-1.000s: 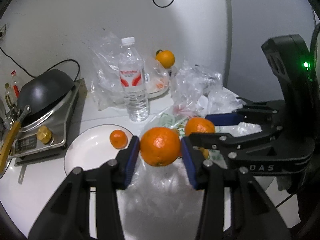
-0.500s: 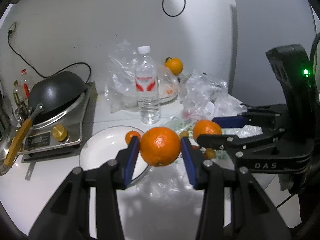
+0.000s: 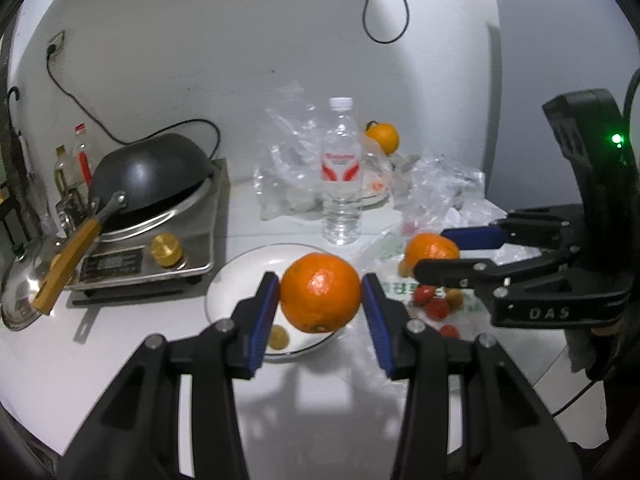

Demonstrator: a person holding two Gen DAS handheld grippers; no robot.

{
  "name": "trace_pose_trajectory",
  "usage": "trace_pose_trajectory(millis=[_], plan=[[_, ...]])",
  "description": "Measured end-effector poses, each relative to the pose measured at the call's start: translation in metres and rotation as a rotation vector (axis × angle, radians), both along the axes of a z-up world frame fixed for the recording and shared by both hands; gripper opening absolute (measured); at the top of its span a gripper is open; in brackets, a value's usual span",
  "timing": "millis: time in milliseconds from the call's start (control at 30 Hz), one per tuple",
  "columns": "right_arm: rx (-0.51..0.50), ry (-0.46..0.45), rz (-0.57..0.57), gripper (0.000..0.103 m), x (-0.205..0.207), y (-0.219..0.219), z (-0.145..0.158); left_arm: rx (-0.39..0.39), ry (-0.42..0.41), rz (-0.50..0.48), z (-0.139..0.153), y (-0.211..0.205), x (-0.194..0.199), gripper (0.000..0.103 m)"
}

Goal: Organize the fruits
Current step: 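Lift the tangerine with the left tool while the right tool carries its tangerine to the plate, then lower and open the left tool on the plate while the right tool releases its tangerine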

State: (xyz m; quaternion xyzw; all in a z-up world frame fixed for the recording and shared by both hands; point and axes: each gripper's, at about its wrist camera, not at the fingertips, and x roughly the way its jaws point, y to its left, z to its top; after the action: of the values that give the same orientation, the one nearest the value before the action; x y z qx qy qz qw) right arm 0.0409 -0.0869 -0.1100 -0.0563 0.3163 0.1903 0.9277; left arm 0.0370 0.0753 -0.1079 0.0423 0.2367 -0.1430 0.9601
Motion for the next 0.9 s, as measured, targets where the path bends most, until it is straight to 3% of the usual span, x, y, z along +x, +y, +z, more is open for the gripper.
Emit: trace_pose_trajectory(millis=[900], plan=[[-0.031, 0.067, 0.083, 0.047, 0.043, 0.051, -0.019, -0.012, 0.048, 0.074, -0.031, 0.051, 0.047, 0.044]])
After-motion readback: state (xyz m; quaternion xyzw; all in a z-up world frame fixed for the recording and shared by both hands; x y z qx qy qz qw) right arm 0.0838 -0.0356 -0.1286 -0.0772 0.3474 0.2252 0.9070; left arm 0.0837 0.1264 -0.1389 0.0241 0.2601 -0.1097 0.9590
